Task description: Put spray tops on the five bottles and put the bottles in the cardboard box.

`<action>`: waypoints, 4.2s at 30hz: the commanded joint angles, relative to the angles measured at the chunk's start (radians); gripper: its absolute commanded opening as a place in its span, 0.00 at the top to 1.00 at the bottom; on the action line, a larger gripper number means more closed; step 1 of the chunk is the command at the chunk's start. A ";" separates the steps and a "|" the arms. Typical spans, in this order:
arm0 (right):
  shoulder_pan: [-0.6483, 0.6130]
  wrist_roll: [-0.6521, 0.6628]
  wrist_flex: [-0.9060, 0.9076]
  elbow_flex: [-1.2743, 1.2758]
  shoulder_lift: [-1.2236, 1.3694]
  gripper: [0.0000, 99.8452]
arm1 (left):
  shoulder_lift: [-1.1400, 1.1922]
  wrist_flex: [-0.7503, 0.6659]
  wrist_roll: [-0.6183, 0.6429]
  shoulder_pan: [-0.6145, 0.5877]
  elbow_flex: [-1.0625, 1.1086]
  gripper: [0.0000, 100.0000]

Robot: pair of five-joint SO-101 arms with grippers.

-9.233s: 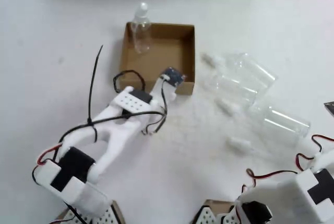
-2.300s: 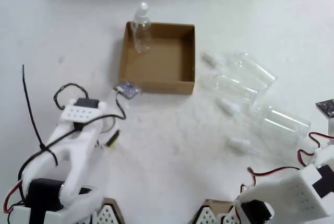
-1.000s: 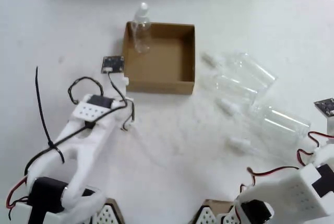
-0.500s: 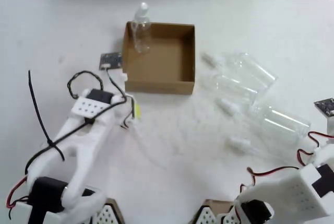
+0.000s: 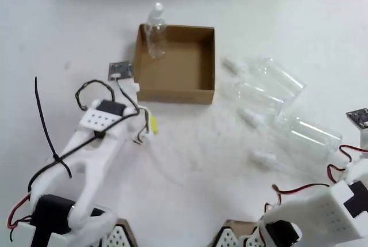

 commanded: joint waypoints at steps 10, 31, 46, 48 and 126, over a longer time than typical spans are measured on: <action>0.002 0.006 -0.005 -0.023 -0.007 0.92 | 0.001 -0.109 0.008 0.024 0.040 0.76; -0.001 0.006 -0.005 -0.023 -0.007 0.92 | 0.229 -0.072 0.037 0.039 -0.083 0.94; -0.008 0.006 0.008 0.006 -0.010 0.92 | -0.001 0.077 -0.259 0.105 -0.028 0.97; -0.013 0.006 0.008 0.006 -0.008 0.92 | -0.053 0.052 -0.265 0.105 0.009 0.97; -0.058 -0.133 0.076 0.002 -0.038 0.92 | 0.090 -0.071 -0.187 0.067 -0.009 0.98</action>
